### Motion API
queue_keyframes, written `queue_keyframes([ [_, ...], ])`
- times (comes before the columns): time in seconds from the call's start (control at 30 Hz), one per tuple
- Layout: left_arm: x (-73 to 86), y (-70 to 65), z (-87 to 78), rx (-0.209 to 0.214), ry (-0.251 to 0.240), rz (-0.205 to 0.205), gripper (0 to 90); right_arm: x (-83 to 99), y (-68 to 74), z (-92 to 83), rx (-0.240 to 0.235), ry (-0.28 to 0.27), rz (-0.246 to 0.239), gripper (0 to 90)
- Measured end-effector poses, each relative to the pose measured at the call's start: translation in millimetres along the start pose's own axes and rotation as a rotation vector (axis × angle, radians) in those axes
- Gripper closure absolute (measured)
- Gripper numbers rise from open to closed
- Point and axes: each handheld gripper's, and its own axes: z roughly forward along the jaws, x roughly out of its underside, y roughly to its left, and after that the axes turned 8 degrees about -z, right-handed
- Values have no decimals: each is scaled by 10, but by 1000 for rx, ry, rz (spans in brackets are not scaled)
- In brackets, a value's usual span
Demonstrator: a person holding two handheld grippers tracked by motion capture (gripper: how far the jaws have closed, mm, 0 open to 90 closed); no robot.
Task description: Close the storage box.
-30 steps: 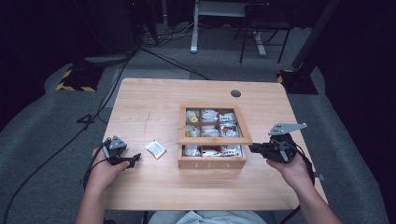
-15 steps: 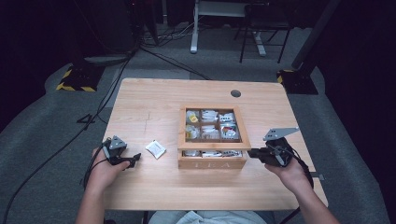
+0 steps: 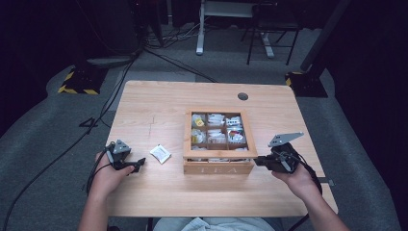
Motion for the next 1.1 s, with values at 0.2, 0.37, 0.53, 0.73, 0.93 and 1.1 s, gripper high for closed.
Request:
queue_keyframes([
  [0.2,-11,-3,13,0,-1,2,250,17,2,38,-4,24,2,852],
  [0.37,-14,-6,17,-2,-2,-1,250,28,-9,64,-18,36,7,852],
  [0.53,-14,-6,17,-2,-2,-1,250,33,-10,89,-21,48,7,850],
  [0.73,-15,-6,18,-2,-2,-2,250,36,-12,106,-24,64,3,843],
  [0.93,-19,-5,17,-5,1,0,250,38,-7,114,-19,86,-4,827],
  [1.1,-12,-8,16,-6,-4,-6,252,20,-27,30,-22,56,-2,724],
])
